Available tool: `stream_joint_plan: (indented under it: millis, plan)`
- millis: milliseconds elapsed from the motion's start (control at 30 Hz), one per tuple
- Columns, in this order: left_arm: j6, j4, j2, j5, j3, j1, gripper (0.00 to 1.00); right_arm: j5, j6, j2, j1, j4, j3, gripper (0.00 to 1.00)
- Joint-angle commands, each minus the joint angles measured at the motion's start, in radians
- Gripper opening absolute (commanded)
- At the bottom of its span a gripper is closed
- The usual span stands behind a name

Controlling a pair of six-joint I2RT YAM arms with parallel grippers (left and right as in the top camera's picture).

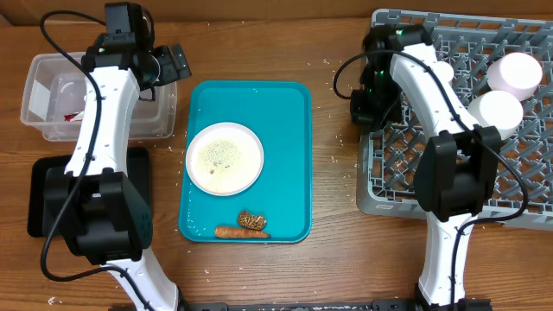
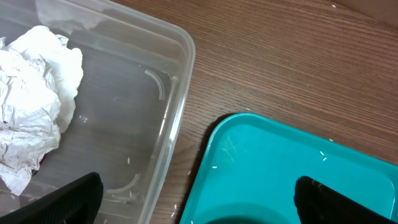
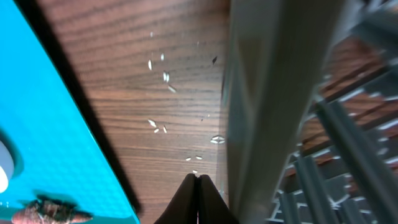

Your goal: Sort waste into correct bins and load items into the dishwasher

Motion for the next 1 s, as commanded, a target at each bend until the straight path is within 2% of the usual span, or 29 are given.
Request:
stream_joint_plan:
  millis: [0,200,467,633,800,867,967]
  plan:
    - [-0.014,0.001,-0.023,-0.003,0.002,-0.007,1.0,0.01,0.015,-0.02,0.006,0.0,-0.009,0.04]
    - [-0.014,0.001,-0.023,-0.003,0.002,-0.007,1.0,0.083,0.056,-0.023,0.004,-0.082,-0.006,0.04]
    - [-0.014,0.001,-0.023,-0.003,0.002,-0.007,1.0,0.086,0.06,-0.024,0.004,-0.095,-0.006,0.04]
    - [-0.014,0.001,-0.023,-0.003,0.002,-0.007,1.0,0.033,0.057,-0.025,0.004,-0.092,0.02,0.04]
    - [-0.014,0.001,-0.023,-0.003,0.002,-0.007,1.0,-0.152,0.001,-0.051,0.006,-0.079,0.117,0.04]
    - [-0.014,0.001,-0.023,-0.003,0.002,-0.007,1.0,-0.205,-0.001,-0.065,0.007,-0.056,0.142,0.06]
    - [-0.014,0.001,-0.023,-0.003,0.002,-0.007,1.0,-0.259,-0.003,-0.081,0.021,-0.017,0.153,0.2]
